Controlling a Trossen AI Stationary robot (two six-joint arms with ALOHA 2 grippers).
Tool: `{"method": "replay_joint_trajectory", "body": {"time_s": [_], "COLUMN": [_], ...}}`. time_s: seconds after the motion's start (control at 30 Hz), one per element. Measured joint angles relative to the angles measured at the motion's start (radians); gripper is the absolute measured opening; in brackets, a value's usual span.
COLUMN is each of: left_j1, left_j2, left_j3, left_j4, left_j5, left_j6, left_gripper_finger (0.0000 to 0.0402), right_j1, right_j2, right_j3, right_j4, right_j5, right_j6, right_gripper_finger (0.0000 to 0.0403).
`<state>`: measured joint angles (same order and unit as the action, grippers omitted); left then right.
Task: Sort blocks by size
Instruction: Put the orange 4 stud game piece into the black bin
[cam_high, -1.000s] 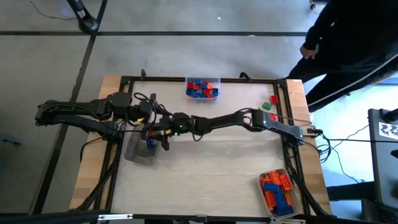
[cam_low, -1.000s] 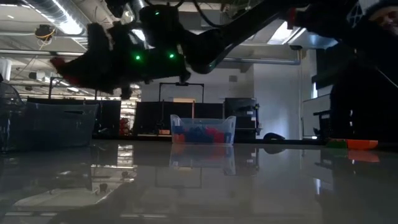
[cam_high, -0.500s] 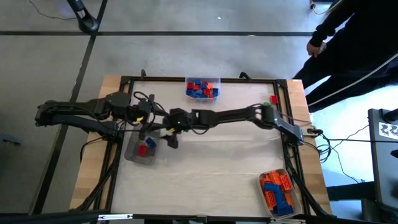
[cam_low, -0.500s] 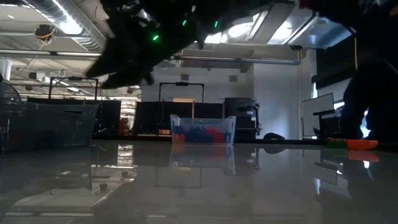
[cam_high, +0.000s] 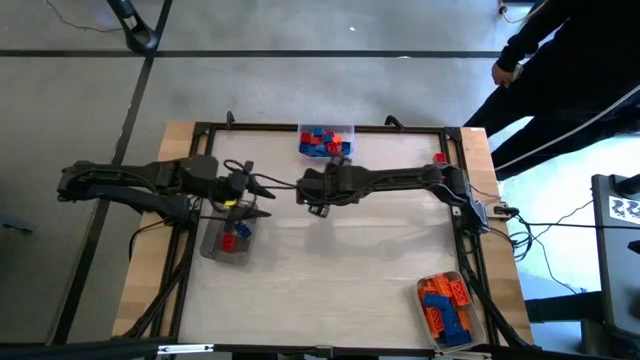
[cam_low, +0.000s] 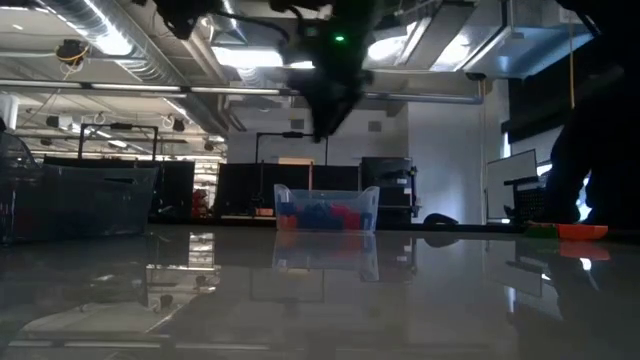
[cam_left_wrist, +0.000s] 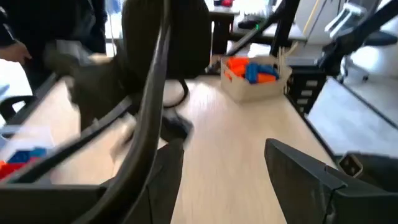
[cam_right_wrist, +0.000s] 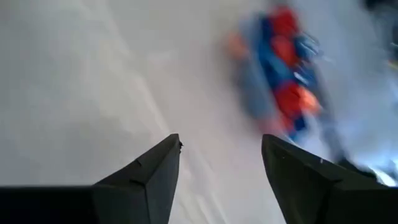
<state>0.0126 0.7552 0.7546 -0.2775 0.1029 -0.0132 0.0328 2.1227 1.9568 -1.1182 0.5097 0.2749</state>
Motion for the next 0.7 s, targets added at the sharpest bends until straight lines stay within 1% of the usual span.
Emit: {"method": "replay_joint_trajectory", "body": {"time_s": [0.07,0.2,0.3,0.47,0.6,0.7], "left_j1": [-0.002,-0.001,0.001,0.003,0.002,-0.007], "left_j2": [0.041,0.136,0.186,0.215,0.216,0.217], "left_j3": [0.0,0.002,0.003,0.005,0.005,0.005], "left_j4": [-0.003,0.015,0.064,0.134,0.143,0.148], "left_j5": [0.0,0.004,-0.004,-0.026,-0.025,-0.01], "left_j6": [0.002,0.029,0.036,0.035,0.052,0.101], "left_gripper_finger": [0.0214,0.0214,0.0214,0.0214,0.0214,0.0214], "right_j1": [0.004,0.007,0.008,0.009,0.009,0.007], "right_j2": [-0.008,-0.026,-0.044,-0.051,-0.051,-0.056], "right_j3": [0.0,-0.002,-0.008,-0.012,-0.012,-0.011], "right_j4": [-0.113,-0.328,-0.356,-0.269,-0.075,0.052], "right_j5": [0.063,0.134,0.143,0.093,0.069,0.056], "right_j6": [0.07,0.189,0.189,0.152,0.09,0.025], "right_gripper_finger": [0.0221,0.0214,0.0212,0.0212,0.0212,0.0211]}}
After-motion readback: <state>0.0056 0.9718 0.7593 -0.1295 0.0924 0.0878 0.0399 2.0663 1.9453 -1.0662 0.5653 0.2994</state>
